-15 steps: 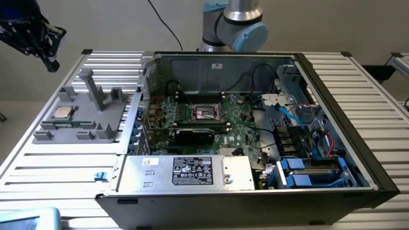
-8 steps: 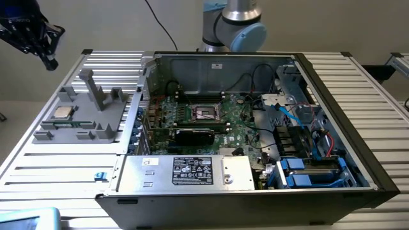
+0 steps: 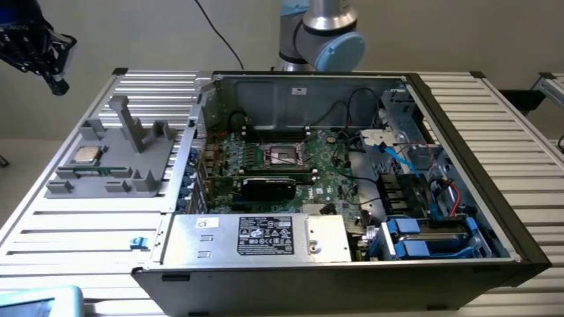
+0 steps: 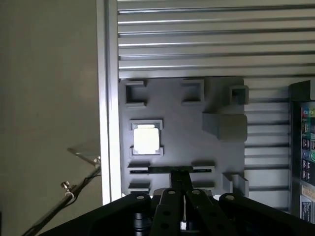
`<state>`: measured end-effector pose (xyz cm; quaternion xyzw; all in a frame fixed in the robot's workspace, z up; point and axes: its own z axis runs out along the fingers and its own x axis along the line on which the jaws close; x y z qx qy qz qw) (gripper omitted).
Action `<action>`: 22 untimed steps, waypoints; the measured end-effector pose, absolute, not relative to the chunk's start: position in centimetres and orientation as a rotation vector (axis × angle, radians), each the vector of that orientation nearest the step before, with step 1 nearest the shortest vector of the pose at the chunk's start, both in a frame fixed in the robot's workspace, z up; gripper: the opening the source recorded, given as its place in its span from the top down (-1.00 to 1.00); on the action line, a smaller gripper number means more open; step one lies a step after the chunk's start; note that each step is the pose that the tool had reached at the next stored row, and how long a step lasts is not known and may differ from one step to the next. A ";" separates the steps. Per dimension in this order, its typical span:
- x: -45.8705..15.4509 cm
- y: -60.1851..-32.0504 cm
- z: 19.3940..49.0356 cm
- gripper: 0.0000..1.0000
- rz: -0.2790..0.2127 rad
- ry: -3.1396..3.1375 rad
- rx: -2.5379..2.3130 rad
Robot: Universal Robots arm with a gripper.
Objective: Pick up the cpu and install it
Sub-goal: 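Reach for the cpu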
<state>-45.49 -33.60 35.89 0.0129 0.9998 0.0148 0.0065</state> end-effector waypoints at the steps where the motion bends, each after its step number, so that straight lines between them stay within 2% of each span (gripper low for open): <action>1: -45.9 -33.5 35.8 0.78 0.046 3.128 0.039; 10: -47.7 -31.9 35.1 0.78 0.044 3.128 0.020; 22: -48.4 -31.3 34.9 0.78 0.044 3.132 -0.025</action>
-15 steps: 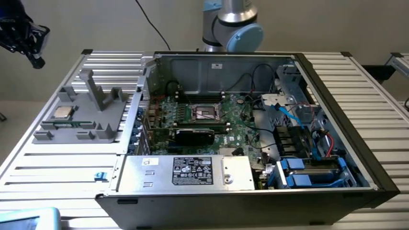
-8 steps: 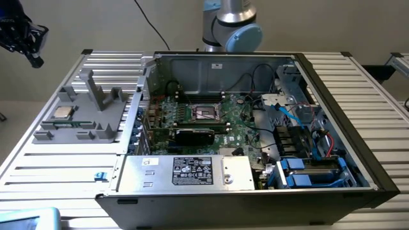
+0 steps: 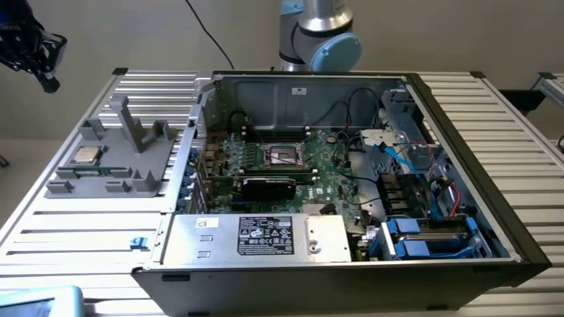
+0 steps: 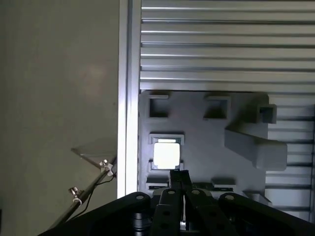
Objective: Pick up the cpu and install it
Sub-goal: 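Reach for the cpu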
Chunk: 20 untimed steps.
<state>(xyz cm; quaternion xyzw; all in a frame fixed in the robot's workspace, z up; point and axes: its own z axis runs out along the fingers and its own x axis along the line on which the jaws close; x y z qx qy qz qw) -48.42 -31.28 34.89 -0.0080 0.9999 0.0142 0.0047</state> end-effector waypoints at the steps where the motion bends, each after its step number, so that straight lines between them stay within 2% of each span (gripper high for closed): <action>1: -48.4 -31.3 34.9 0.78 0.044 3.132 -0.027; 9: -49.2 -30.7 34.8 0.78 0.042 3.132 -0.059; 14: -49.6 -30.3 34.8 0.78 0.014 3.134 -0.102; 20: -49.7 -30.2 34.7 0.78 0.013 3.137 -0.117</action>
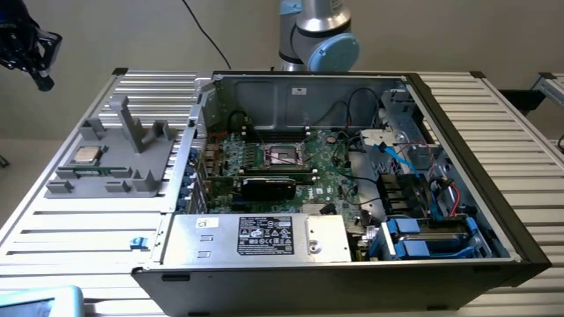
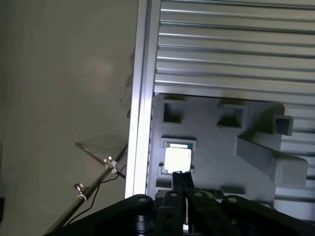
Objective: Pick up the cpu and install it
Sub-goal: 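Reach for the cpu, then pick up the cpu and move it towards the insertion slot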
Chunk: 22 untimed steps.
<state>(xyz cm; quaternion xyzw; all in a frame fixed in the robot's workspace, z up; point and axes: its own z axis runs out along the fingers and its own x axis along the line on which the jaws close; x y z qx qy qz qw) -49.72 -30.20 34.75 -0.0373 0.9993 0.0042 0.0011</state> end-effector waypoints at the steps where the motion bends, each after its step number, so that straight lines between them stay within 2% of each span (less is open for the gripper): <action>1: -49.7 -30.2 34.7 0.78 0.013 3.137 -0.117; 15: -49.7 -30.2 34.8 0.75 0.013 3.137 -0.119; 17: -49.7 -30.2 34.8 0.50 0.013 3.137 -0.119; 18: -49.7 -30.2 34.8 0.50 0.013 3.137 -0.119; 21: -49.7 -30.2 34.8 0.15 0.013 3.137 -0.119; 22: -49.7 -30.2 34.8 0.15 0.013 3.137 -0.119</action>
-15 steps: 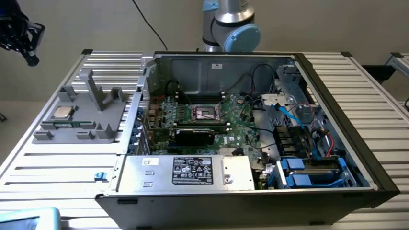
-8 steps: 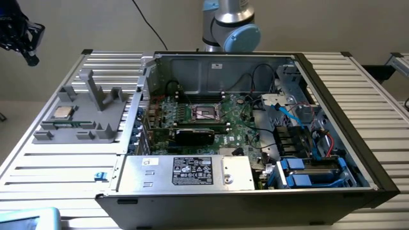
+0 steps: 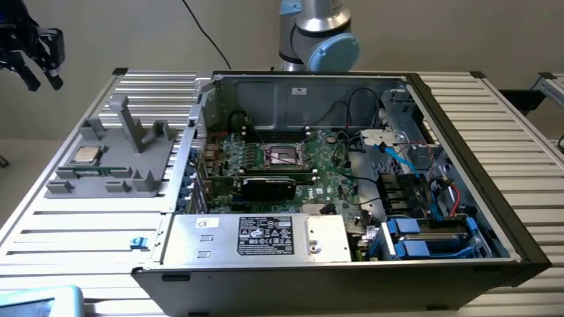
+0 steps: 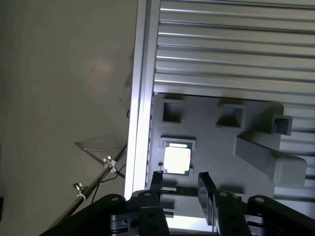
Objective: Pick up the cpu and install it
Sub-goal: 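Pick up the cpu and move it towards the insertion slot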
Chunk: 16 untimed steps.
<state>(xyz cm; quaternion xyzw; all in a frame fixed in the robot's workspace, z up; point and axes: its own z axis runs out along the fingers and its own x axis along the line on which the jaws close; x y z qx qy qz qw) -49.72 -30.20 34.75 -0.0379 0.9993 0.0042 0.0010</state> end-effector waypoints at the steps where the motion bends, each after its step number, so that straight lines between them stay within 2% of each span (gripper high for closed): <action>1: -49.7 -30.2 34.8 0.04 0.013 3.137 -0.119; 2: -49.7 -30.2 34.8 -0.08 0.013 3.137 -0.119; 5: -49.7 -30.2 34.8 -0.19 0.013 3.137 -0.119; 7: -49.7 -30.2 34.7 -0.44 0.013 3.138 -0.119; 16: -49.7 -30.3 33.7 -0.44 0.007 3.139 -0.104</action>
